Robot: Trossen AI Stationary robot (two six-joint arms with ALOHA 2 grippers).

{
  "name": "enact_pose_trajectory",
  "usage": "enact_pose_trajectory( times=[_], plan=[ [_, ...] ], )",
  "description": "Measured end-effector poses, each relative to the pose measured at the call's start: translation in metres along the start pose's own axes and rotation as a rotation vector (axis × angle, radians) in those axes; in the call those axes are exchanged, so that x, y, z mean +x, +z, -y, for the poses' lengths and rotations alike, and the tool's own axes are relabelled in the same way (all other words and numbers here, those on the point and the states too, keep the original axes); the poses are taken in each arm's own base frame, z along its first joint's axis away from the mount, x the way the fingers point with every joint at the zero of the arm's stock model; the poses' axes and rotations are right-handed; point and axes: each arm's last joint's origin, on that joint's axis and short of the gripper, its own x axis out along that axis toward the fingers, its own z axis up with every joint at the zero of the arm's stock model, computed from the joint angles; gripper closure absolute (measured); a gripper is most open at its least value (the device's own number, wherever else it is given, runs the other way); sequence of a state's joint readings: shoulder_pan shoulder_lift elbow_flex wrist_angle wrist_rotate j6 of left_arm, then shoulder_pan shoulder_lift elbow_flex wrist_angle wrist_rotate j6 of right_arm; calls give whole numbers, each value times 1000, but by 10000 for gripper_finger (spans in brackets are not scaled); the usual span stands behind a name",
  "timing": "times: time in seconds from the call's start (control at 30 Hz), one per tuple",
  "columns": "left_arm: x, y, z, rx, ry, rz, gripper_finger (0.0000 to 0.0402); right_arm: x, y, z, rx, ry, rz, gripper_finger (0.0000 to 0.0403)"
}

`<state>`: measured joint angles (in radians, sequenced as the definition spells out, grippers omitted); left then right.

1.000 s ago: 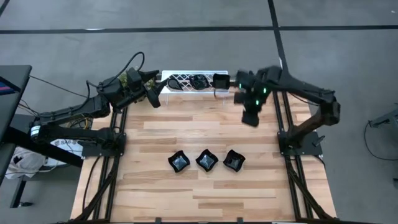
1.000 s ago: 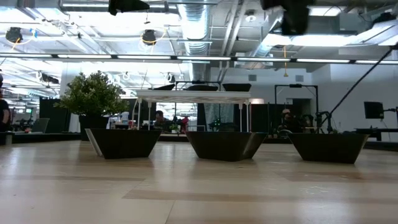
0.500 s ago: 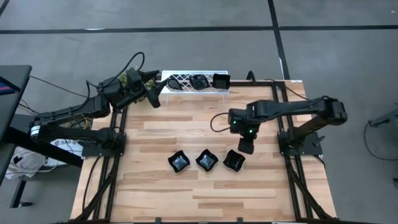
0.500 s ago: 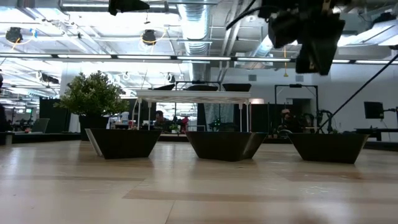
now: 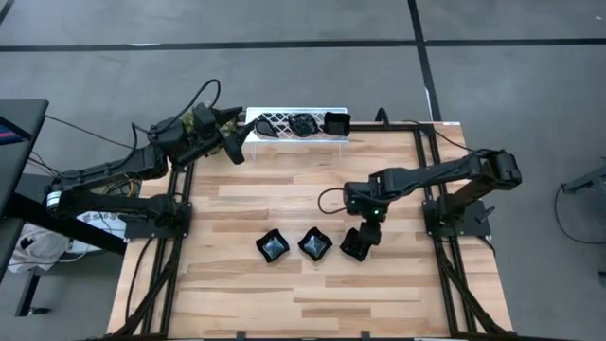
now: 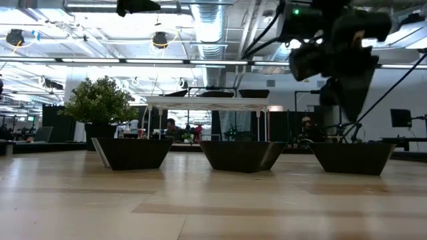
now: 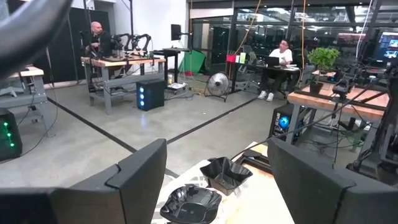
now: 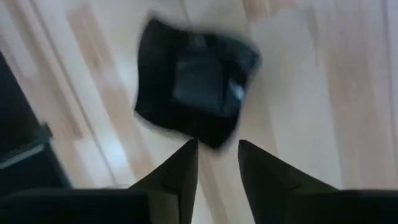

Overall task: Pick & Place Mini shaped plates
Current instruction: Stack the black distorted square plate on top of the black distorted square plate on the shelf

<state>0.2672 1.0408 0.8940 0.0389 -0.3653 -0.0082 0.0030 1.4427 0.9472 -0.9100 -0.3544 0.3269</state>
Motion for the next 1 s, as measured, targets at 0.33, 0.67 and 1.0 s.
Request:
enact_pose_trajectory(
  times=[0.33, 0.67, 1.0],
  plan=[
    [0, 0, 0, 0, 0, 0, 119, 20, -4, 11, 35, -6, 34, 288],
    [0, 0, 0, 0, 0, 0, 119, 33, -8, 16, 47, 35, 56, 288],
    [0, 0, 0, 0, 0, 0, 119, 39, -11, 18, 55, 35, 58, 288]
  ],
)
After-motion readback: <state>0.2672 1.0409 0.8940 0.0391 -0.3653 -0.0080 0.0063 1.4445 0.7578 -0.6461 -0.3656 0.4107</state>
